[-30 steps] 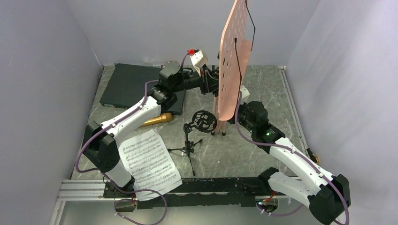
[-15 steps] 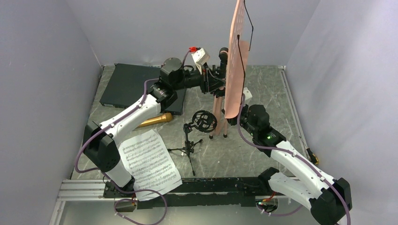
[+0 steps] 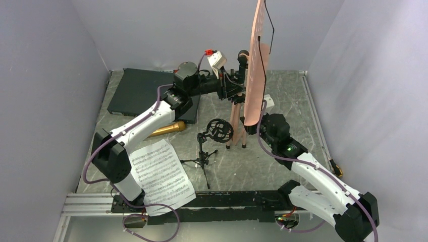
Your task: Set up the instrument practice props
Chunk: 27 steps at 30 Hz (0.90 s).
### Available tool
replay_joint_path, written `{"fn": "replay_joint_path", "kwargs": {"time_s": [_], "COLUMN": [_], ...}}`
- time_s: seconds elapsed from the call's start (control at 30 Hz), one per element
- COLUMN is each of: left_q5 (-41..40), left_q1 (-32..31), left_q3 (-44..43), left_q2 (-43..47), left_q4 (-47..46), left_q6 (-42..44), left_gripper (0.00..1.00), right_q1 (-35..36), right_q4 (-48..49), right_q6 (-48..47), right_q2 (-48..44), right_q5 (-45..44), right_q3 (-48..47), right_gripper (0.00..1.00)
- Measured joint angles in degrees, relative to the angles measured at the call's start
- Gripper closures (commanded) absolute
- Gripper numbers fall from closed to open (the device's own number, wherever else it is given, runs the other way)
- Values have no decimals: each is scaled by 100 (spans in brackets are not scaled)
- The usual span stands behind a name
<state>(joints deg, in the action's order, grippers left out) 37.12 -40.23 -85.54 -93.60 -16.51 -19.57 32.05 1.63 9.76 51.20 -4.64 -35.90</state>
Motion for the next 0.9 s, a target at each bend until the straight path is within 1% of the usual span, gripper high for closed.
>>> {"fn": "replay_joint_path", "kwargs": {"time_s": [0.5,0.9], "left_q5": [-103,-94], "left_q1": [-31,-59], "left_q3": [0,-85], "left_q2": [0,-37], "left_q4": [-50,15], "left_q6": [-120,-109], "left_gripper": [97,97], "right_q1": [37,37], "right_q4": [-57,286], "right_q6": [125,232], "right_q2": [-160,-219], "right_q5": [-330,-358], "right_q3": [63,313], "right_gripper": [100,100]}}
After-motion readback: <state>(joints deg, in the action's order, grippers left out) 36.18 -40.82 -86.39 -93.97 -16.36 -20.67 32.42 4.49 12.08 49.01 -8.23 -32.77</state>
